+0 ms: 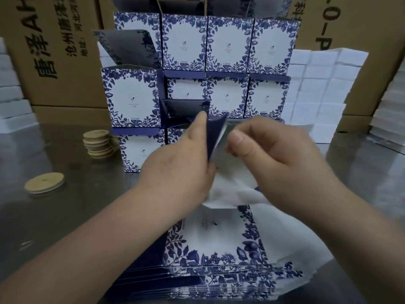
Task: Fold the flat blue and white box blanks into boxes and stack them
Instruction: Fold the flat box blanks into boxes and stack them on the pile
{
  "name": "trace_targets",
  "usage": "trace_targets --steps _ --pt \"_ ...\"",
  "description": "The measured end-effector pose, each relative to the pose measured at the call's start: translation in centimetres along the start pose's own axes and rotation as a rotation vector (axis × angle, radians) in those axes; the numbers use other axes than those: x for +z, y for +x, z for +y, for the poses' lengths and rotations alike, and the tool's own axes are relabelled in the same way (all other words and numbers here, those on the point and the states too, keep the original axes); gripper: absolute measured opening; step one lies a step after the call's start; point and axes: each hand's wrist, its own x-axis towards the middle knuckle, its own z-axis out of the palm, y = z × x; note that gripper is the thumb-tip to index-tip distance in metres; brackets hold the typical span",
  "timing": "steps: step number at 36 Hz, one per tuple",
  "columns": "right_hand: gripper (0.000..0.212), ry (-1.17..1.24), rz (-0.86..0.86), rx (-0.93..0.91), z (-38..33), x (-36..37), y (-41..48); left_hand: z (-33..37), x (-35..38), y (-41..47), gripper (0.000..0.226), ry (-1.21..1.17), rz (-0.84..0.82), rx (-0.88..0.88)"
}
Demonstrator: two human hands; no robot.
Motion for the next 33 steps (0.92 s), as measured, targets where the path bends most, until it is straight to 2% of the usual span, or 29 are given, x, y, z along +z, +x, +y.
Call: trace_targets --steps 4,6,8,11,15,18,21,23,26,28,30,33 --pt "0.016 0.058 0.302 -0.207 0.2 -1.2 0.1 -1.1 -0.2 0.8 0.057 -0.036 0.069 -0.027" --pt "0.016 0.116 0.431 -0.272 0.9 -1.8 0.3 -1.5 -0.1 0.9 0.036 -0.123 0.097 -0.048" --pt "0.020 0.163 0.489 -0.272 1.8 -2.1 0.6 -1.8 -0.1 1.0 0.010 -0.218 0.141 -0.047" --pt "0.021 0.168 0.442 -0.226 3.1 -1.7 0.9 -2.1 0.0 1.2 0.012 -0.363 0.193 -0.067" --pt "0.020 0.021 0.347 -0.277 4.5 -0.7 0.6 -2.2 0.1 1.2 0.018 -0.458 0.274 -0.106" --pt "0.024 0.160 0.323 -0.257 5.2 -0.5 0.6 -2.4 0.1 1.5 0.011 -0.537 0.313 -0.126" --pt "0.032 0.322 0.335 -0.196 6.0 -0.6 0.8 -2.5 0.1 1.9 0.015 -0.633 0.363 -0.184" --pt "0.036 0.263 0.291 -0.210 6.5 -0.4 0.7 -2.6 0.1 2.1 0.016 -0.713 0.379 -0.241" --pt "0.055 0.170 0.152 -0.260 7.0 0.2 0.3 -3.0 0.2 2.3 0.016 -0.845 0.390 -0.241" --pt "0.056 0.144 0.079 -0.291 7.1 0.5 0.2 -3.2 0.2 2.4 0.013 -0.901 0.408 -0.252" --pt "0.055 0.123 0.022 -0.311 7.3 0.6 0.2 -3.2 0.1 2.5 0.013 -0.950 0.441 -0.267" --pt "0.030 0.113 -0.031 -0.241 7.4 0.7 0.3 -3.0 -0.2 2.4 0.016 -0.969 0.480 -0.244"
